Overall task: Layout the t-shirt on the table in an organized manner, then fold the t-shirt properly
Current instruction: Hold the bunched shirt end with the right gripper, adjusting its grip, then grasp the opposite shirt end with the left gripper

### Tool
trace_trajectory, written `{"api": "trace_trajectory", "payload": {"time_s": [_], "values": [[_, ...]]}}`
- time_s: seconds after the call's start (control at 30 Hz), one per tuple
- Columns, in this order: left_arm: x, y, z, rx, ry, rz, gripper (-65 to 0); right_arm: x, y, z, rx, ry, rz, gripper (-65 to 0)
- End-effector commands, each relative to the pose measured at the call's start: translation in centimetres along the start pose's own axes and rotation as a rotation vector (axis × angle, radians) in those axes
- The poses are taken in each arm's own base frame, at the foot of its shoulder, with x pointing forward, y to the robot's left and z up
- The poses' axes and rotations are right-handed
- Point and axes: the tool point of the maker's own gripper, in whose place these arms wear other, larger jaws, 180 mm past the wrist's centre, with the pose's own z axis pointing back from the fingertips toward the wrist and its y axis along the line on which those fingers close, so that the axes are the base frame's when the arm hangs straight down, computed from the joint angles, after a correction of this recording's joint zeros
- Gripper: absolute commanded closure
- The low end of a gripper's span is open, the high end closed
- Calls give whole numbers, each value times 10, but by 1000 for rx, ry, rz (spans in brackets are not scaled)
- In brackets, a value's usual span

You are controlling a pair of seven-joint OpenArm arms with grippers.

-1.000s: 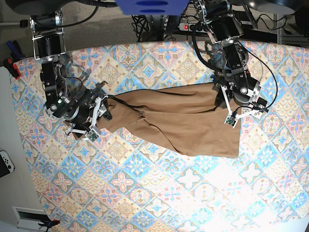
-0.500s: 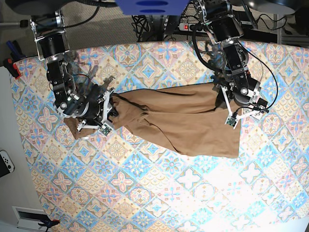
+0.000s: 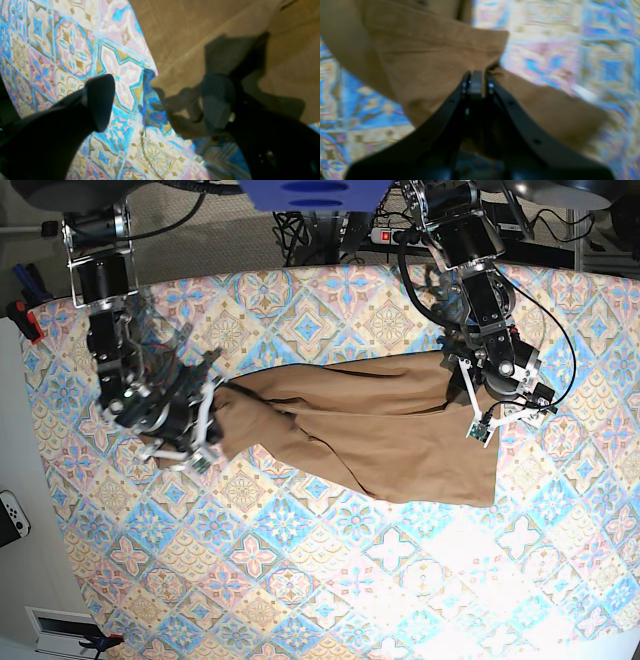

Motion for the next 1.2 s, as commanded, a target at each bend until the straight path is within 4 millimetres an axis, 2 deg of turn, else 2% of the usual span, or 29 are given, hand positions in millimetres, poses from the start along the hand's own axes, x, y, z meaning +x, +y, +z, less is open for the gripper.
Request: {"api": "trace_trajectory", "payload": {"time_s": [0.0, 0.2, 0.27, 0.4, 0.53, 0.6, 0.93, 1.0, 1.13, 1.17], "values": [[12, 10, 5, 28, -38, 10, -513, 29, -21, 15, -55, -82, 17, 0], [14, 9, 5, 25, -46, 14, -512, 75, -54, 47, -160, -210, 37, 0], [23, 10, 7, 24, -65, 38, -512, 89, -63, 52, -180, -241, 41, 0], [36, 39, 11, 67, -97, 144, -512, 117, -63, 49, -212, -340, -75, 0], [53, 72, 17, 113, -146, 258, -512, 139, -68, 55, -228, -410, -85, 0], [67, 79, 15, 105, -161, 275, -517, 137, -70, 52, -228, -397, -93, 0], [101, 103, -31, -50, -164, 329, -518, 133, -70, 49, -224, -383, -101, 0], [107, 115, -34, -80, -183, 352, -518, 132, -70, 49, -224, -382, -101, 0], [114, 115, -51, -202, -204, 409, -518, 133, -69, 50, -224, -384, -98, 0], [116, 108, -57, -250, -199, 420, -518, 133, -69, 50, -224, -385, -97, 0]]}}
